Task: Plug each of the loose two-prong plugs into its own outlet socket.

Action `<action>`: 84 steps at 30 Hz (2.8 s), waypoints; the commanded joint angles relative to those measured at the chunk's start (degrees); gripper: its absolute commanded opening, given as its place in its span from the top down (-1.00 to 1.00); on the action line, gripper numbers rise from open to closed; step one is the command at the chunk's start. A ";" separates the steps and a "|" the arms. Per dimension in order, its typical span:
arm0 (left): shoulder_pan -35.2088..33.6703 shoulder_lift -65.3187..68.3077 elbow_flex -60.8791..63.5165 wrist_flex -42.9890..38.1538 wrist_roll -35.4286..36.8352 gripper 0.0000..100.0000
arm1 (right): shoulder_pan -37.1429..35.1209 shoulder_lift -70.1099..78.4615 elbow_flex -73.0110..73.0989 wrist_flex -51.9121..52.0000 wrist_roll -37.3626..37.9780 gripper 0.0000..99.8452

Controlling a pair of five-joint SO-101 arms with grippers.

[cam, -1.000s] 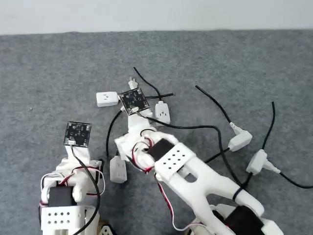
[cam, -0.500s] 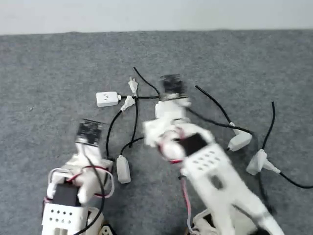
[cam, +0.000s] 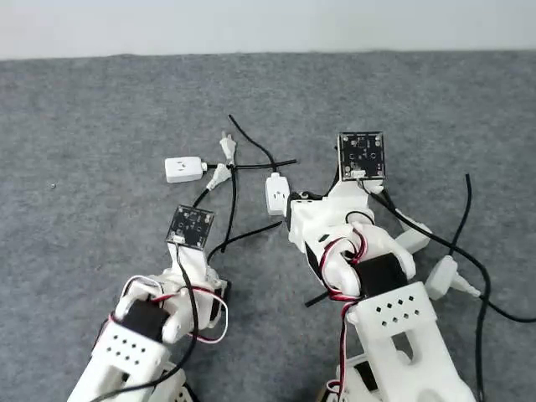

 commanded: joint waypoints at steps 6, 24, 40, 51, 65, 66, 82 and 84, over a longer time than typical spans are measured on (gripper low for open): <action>-8.79 9.41 -0.66 -3.43 0.79 0.77 | -0.75 0.40 -0.70 -1.71 0.53 0.98; -24.18 17.41 -1.98 -6.86 -6.42 0.68 | -1.54 0.40 -0.62 -1.71 0.97 0.98; -24.62 17.41 -2.07 -6.68 -16.09 0.71 | -1.63 0.40 -0.62 -1.27 2.73 0.98; -8.26 16.88 -7.87 -6.77 -5.10 0.97 | 1.89 -0.31 -2.20 -0.04 4.92 0.98; 13.01 27.43 -14.73 -16.18 27.34 0.75 | 11.21 -4.09 -4.13 4.88 5.19 0.98; 12.48 31.21 -15.60 -16.62 27.34 0.74 | 11.21 -3.82 -4.13 4.88 5.19 0.98; 5.71 50.81 -26.07 -8.70 18.37 0.41 | 10.86 -3.74 -4.13 4.79 5.27 0.98; 3.34 48.44 -25.80 -7.47 18.37 0.26 | 10.86 -3.74 -4.13 4.79 5.27 0.98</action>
